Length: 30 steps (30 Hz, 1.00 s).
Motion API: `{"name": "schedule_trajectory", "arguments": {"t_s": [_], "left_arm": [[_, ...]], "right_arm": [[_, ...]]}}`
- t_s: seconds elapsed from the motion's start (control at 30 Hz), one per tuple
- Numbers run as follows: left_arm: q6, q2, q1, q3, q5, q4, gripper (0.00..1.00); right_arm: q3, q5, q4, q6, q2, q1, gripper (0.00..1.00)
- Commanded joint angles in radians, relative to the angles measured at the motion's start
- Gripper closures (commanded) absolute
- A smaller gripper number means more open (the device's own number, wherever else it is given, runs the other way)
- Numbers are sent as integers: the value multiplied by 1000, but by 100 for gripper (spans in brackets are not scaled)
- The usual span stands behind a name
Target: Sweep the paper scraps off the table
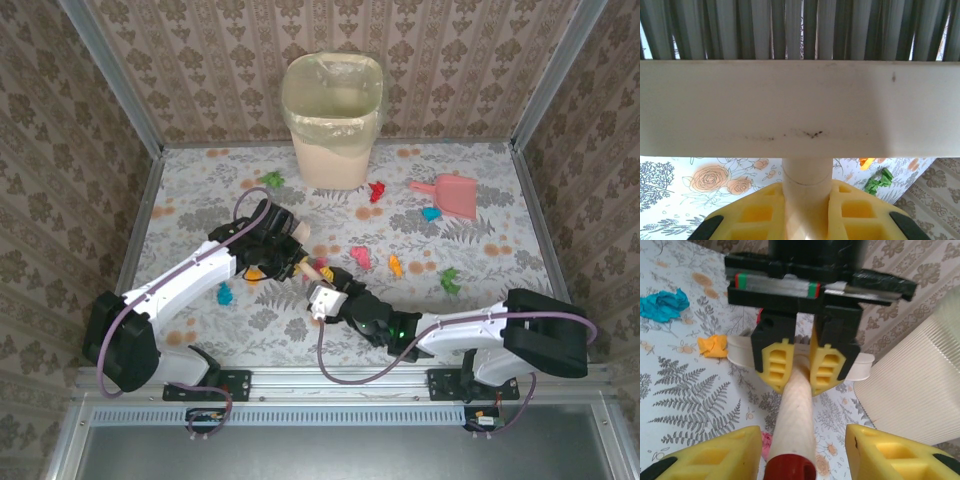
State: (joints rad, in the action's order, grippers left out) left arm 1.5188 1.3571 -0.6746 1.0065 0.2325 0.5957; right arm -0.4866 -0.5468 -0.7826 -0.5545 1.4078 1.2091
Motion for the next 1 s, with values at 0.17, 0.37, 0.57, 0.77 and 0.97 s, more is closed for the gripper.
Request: {"name": "schedule_trajectory", "arguments": {"t_s": [0.17, 0.37, 0.57, 0.77, 0.97], "left_arm": [[10, -10, 8, 11, 19, -11, 100], [13, -11, 7, 6, 32, -17, 100], [12, -12, 8, 7, 37, -22, 100], [13, -10, 8, 6, 37, -23, 100], [14, -1, 7, 4, 43, -29, 100]], "right_arm": [[-17, -5, 12, 31, -2, -16, 50], [-18, 7, 32, 51, -9, -33, 55], [-24, 7, 44, 57, -9, -36, 58], [-29, 16, 57, 68, -9, -36, 65], [-23, 28, 59, 89, -49, -36, 63]]}}
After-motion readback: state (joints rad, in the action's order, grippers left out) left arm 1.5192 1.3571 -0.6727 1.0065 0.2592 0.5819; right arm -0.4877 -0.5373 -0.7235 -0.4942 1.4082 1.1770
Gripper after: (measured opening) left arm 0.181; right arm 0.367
